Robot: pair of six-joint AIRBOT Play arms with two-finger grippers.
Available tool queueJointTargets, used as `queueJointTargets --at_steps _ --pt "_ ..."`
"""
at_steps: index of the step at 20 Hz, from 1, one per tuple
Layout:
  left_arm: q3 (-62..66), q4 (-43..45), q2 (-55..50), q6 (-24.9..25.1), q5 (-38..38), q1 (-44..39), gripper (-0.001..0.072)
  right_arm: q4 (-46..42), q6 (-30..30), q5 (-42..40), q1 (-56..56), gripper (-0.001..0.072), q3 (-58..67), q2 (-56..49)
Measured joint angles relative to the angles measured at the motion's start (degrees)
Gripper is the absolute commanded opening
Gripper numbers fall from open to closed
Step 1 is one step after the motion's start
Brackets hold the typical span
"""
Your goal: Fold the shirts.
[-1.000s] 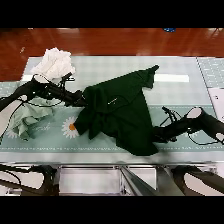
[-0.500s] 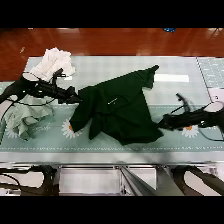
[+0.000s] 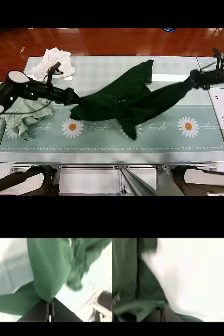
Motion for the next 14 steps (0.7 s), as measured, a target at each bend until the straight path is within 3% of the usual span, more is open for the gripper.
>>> queueJointTargets --at_steps 4,9,10,11,13,14 --pt "-10.21 0.07 6.05 -3.52 3.72 -5.44 0.0024 2.43 2.54 0.68 2.62 0.0021 16.85 -13.29" --pt "-20.2 0.11 8.04 -7.15 11.26 -11.76 0.0025 4.61 4.66 -0.61 8.9 0.0044 27.08 -23.76" --pt "-21.03 0.07 8.2 -7.52 12.57 -12.15 0.0024 4.9 4.98 -0.9 9.94 0.026 27.89 -24.83" --pt "-21.68 0.0 8.28 -7.82 13.84 -12.26 0.0025 5.16 5.46 -1.18 10.86 0.0411 28.52 -25.77" --pt "-22.16 -0.04 8.39 -8.2 15.89 -11.56 0.0029 4.76 6.4 -1.2 11.63 0.0413 29.24 -26.82" --pt "-22.05 0.09 8.41 -8.44 16.72 -10.71 0.0122 4.85 7.28 -0.72 11.56 0.0413 29.49 -26.84"
